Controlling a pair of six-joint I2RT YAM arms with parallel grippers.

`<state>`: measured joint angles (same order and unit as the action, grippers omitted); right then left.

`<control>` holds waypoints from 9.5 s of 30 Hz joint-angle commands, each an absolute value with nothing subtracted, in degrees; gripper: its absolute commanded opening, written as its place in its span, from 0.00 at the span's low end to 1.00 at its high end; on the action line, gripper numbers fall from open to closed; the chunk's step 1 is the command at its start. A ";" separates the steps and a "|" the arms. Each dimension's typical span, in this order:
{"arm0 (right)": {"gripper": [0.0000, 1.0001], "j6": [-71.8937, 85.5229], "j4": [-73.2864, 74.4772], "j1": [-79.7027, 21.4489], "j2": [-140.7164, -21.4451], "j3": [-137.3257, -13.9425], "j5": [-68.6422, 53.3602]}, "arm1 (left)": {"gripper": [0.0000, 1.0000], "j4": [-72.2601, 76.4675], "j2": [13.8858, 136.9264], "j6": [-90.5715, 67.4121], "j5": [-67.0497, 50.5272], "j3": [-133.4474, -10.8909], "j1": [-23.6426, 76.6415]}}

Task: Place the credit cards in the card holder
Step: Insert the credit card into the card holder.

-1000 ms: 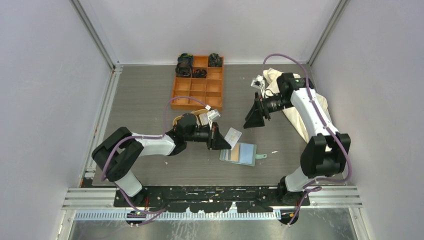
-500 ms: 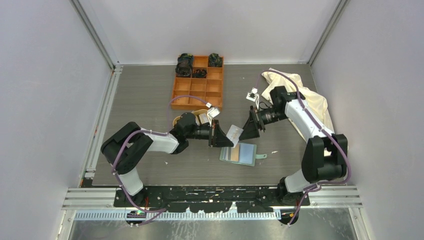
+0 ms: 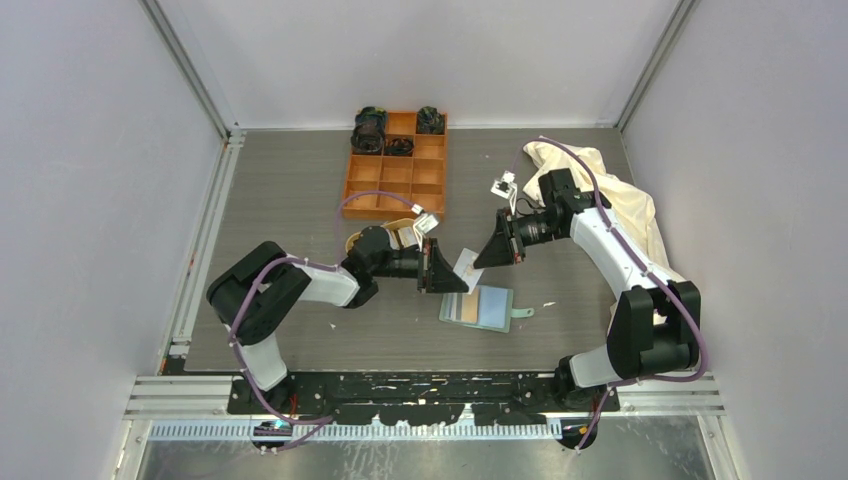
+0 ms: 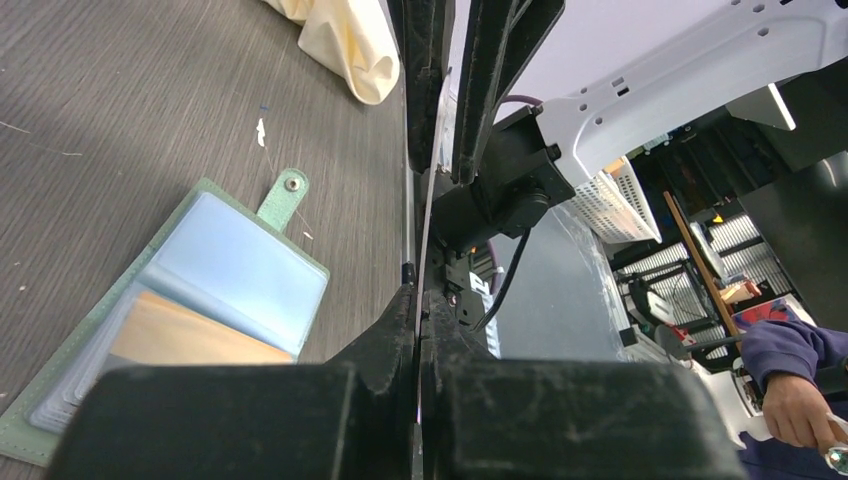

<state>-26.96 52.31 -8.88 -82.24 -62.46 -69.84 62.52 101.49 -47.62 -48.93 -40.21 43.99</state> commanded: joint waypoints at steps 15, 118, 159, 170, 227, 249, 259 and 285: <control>0.01 -26.16 55.12 -1.95 -81.11 -67.21 -70.79 | 0.93 64.09 83.18 -29.46 -30.52 -24.88 42.99; 0.01 -30.67 68.07 -7.44 -126.92 -92.42 -55.15 | 0.57 11.00 99.82 -45.58 3.32 -45.60 46.48; 0.01 -6.29 57.87 -11.63 -131.34 -91.00 -47.58 | 0.44 9.09 103.76 -42.63 0.52 -49.75 47.81; 0.21 -10.58 61.51 -11.94 -132.00 -93.82 -47.06 | 0.49 8.43 97.33 -40.76 2.63 -48.00 47.83; 0.01 -6.27 50.52 -19.52 -118.23 -83.49 -35.20 | 0.68 12.27 99.41 -36.04 -2.47 -48.32 46.49; 0.01 -2.61 44.18 -16.53 -108.34 -74.51 -28.08 | 0.56 14.57 98.03 -38.65 -0.45 -46.68 46.67; 0.01 -0.09 42.45 -18.48 -113.69 -75.60 -33.20 | 0.56 16.47 101.27 -38.35 -4.49 -48.60 48.14; 0.28 -3.92 45.02 -12.78 -109.61 -74.37 -37.24 | 0.59 22.26 97.29 -44.94 2.60 -43.40 50.73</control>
<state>-2.46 42.52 -12.27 -108.38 -73.47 -38.17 22.28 99.24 -43.46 -1.02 -43.27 50.78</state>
